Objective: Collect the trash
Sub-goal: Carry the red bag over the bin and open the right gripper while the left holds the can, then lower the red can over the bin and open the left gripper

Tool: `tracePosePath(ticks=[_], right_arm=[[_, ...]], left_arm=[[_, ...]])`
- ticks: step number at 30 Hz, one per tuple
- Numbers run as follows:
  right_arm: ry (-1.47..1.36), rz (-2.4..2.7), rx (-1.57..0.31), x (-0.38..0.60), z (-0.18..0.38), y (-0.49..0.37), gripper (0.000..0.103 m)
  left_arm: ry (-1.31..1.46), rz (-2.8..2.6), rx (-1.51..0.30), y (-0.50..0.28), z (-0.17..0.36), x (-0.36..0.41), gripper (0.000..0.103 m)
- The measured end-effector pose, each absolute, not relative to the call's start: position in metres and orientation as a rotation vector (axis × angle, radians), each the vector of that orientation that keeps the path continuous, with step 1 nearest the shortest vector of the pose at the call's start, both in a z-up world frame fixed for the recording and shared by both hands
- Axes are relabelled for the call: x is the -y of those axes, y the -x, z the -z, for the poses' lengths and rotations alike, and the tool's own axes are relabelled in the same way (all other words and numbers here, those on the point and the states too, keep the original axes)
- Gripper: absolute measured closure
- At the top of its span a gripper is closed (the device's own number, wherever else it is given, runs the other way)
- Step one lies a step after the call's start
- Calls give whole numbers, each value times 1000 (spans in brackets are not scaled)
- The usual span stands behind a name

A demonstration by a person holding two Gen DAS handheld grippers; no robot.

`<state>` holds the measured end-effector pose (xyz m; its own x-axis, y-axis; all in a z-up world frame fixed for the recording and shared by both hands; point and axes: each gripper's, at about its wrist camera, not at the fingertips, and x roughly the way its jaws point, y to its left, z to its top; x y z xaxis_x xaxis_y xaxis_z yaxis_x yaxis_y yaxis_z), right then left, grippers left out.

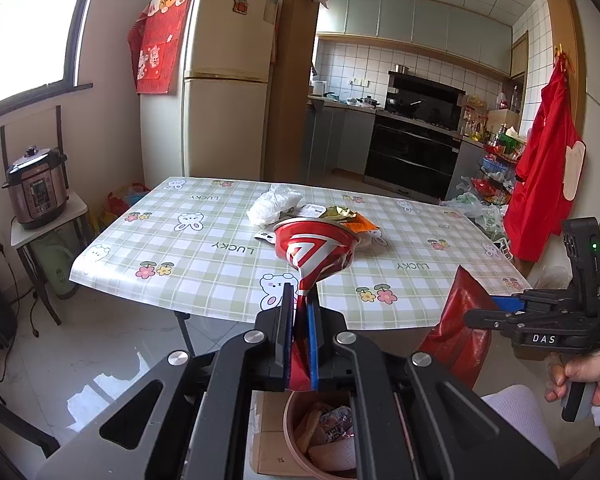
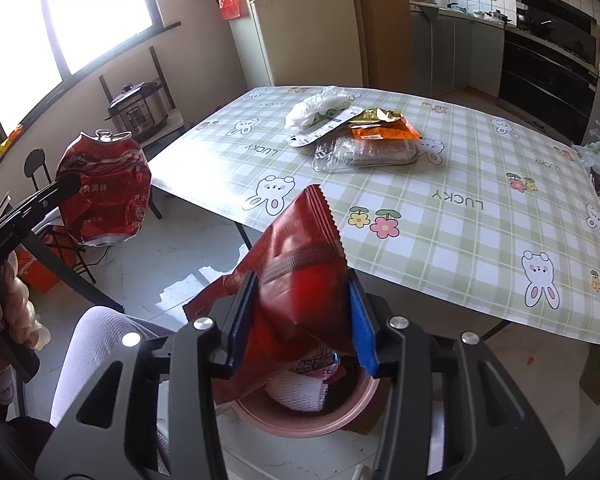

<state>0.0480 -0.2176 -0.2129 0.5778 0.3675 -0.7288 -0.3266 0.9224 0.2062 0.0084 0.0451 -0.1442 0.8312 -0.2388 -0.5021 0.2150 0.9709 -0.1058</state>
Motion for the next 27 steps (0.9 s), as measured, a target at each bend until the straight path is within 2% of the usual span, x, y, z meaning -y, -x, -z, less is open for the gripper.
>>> tracePosePath(ticks=[3, 5, 6, 8, 10, 12, 27], right_arm=[[-40, -426, -879, 209, 216, -50, 51], [-35, -427, -872, 206, 214, -50, 39], [-37, -427, -866, 205, 213, -50, 37], [-32, -407, -848, 206, 209, -51, 20], [-14, -379, -822, 207, 204, -52, 9], [1, -376, -810, 207, 200, -55, 6], [-28, -323, -697, 232, 161, -71, 6]], left_arm=[[50, 240, -542, -10, 146, -48, 96], [53, 239, -545, -10, 147, -49, 96], [55, 239, -546, -11, 147, -49, 96], [55, 240, -548, -11, 148, -48, 96], [54, 244, -551, -11, 149, -47, 96], [53, 249, -554, -11, 149, -46, 96], [57, 300, -585, -25, 152, -28, 96]])
